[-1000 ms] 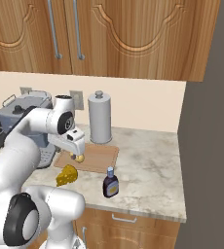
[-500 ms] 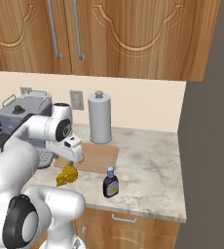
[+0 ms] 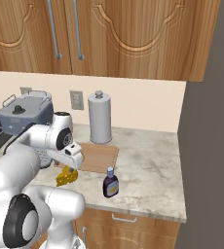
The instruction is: Retrieve the reheated potato from the microwave, then place the potato, cheese, and condiment on the cutting board.
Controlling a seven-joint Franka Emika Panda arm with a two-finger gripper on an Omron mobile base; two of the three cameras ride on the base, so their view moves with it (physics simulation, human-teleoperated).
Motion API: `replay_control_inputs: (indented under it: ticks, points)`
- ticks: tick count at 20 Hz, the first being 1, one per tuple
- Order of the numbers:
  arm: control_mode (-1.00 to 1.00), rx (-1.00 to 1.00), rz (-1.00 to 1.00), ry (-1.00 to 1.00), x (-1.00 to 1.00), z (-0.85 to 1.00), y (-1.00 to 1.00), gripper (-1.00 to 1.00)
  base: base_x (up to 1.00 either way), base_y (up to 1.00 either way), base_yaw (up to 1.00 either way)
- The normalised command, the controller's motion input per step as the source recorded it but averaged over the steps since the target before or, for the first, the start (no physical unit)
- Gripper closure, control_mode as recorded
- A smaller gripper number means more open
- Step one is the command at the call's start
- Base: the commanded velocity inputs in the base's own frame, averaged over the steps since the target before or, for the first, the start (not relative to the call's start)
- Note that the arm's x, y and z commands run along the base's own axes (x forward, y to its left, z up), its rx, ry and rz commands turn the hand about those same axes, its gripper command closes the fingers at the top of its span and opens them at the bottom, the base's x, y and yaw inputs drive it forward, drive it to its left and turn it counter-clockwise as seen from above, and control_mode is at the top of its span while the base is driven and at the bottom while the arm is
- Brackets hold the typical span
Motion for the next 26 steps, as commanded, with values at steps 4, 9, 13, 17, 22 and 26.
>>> replay_control_inputs:
  ticks: [4, 9, 13, 17, 22, 26]
  points:
    - [-1.0, 0.0, 0.0, 0.0, 0.05, -0.32, 0.01, -1.0, 0.0, 0.0, 0.0]
    - [-1.0, 0.0, 0.0, 0.0, 0.05, -0.27, 0.0, -1.0, 0.0, 0.0, 0.0]
    - [-1.0, 0.0, 0.0, 0.0, 0.05, -0.23, 0.0, -1.0, 0.0, 0.0, 0.0]
    - [-1.0, 0.0, 0.0, 0.0, 0.04, -0.2, 0.0, -1.0, 0.0, 0.0, 0.0]
    - [-1.0, 0.0, 0.0, 0.0, 0.0, -0.11, 0.0, 1.0, 0.0, 0.0, 0.0]
    - [-1.0, 0.0, 0.0, 0.0, -0.03, 0.0, -0.04, 1.0, 0.0, 0.0, 0.0]
